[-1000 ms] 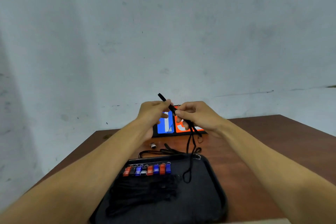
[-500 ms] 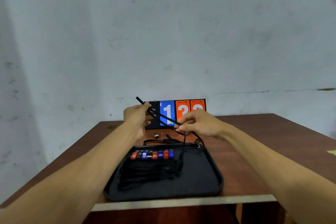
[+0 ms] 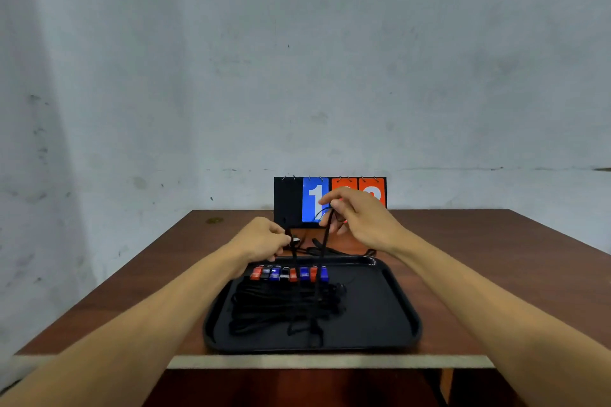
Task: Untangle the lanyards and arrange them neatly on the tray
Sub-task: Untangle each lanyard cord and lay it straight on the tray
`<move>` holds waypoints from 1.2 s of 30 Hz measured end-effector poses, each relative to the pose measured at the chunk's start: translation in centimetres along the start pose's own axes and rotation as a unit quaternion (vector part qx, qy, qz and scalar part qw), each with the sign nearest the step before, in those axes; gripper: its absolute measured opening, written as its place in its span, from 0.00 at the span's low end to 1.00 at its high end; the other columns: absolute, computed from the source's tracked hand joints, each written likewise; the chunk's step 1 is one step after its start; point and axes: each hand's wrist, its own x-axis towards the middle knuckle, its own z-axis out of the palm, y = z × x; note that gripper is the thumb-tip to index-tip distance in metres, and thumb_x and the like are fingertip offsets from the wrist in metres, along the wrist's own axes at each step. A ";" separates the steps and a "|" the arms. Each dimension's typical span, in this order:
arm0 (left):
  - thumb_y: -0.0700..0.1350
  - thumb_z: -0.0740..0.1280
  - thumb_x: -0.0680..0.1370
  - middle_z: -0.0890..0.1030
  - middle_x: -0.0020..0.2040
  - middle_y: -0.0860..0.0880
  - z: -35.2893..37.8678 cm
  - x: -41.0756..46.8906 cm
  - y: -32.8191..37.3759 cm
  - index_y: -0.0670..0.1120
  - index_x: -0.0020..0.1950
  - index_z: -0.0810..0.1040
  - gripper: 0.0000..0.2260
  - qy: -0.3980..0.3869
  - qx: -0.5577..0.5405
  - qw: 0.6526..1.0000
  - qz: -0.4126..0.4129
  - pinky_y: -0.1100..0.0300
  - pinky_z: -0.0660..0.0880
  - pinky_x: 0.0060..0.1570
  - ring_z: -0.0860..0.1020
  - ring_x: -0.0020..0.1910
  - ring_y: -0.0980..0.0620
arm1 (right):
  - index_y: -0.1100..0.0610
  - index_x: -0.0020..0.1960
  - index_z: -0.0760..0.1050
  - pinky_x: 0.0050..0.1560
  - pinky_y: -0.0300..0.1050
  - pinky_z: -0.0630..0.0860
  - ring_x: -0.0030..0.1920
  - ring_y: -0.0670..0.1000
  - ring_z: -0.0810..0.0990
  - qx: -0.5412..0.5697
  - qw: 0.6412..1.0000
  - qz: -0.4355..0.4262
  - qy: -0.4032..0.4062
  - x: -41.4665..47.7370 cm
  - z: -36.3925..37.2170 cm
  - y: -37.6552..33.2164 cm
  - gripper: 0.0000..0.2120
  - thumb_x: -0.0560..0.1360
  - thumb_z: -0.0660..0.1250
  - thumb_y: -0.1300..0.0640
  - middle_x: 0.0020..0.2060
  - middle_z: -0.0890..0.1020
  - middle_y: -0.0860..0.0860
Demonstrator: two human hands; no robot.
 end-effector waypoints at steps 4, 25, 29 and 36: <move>0.37 0.66 0.75 0.74 0.61 0.47 -0.2 -1.0 1.1 0.47 0.71 0.68 0.25 0.034 -0.015 0.998 0.054 0.63 0.70 0.51 0.74 0.52 0.54 | 0.55 0.57 0.72 0.34 0.30 0.71 0.33 0.46 0.77 -0.019 0.998 -0.016 0.054 -0.2 0.2 -0.8 0.11 0.83 0.51 0.57 0.38 0.80 0.52; 0.44 0.59 0.81 0.70 0.27 0.50 1.6 -3.4 7.0 0.42 0.48 0.78 0.10 -0.125 -0.234 0.954 0.140 0.49 0.75 0.48 0.76 0.30 0.50 | 0.59 0.57 0.79 0.40 0.41 0.75 0.37 0.45 0.75 0.307 0.915 0.073 0.251 -1.8 -3.1 -1.6 0.13 0.82 0.56 0.62 0.38 0.78 0.50; 0.49 0.58 0.82 0.62 0.28 0.51 0.2 -3.7 8.1 0.42 0.51 0.79 0.14 -0.124 -0.109 0.976 0.143 0.58 0.75 0.37 0.65 0.26 0.53 | 0.57 0.59 0.79 0.41 0.42 0.74 0.36 0.45 0.73 0.294 0.913 0.072 0.275 -2.4 -2.8 0.2 0.14 0.82 0.56 0.60 0.34 0.76 0.51; 0.49 0.56 0.83 0.59 0.29 0.51 -1.6 -4.5 5.6 0.39 0.51 0.77 0.16 -0.121 -0.119 0.981 0.093 0.58 0.70 0.33 0.60 0.27 0.54 | 0.56 0.55 0.80 0.35 0.38 0.73 0.35 0.45 0.73 0.427 0.829 0.146 0.330 -3.3 -3.3 1.5 0.14 0.82 0.55 0.61 0.39 0.77 0.51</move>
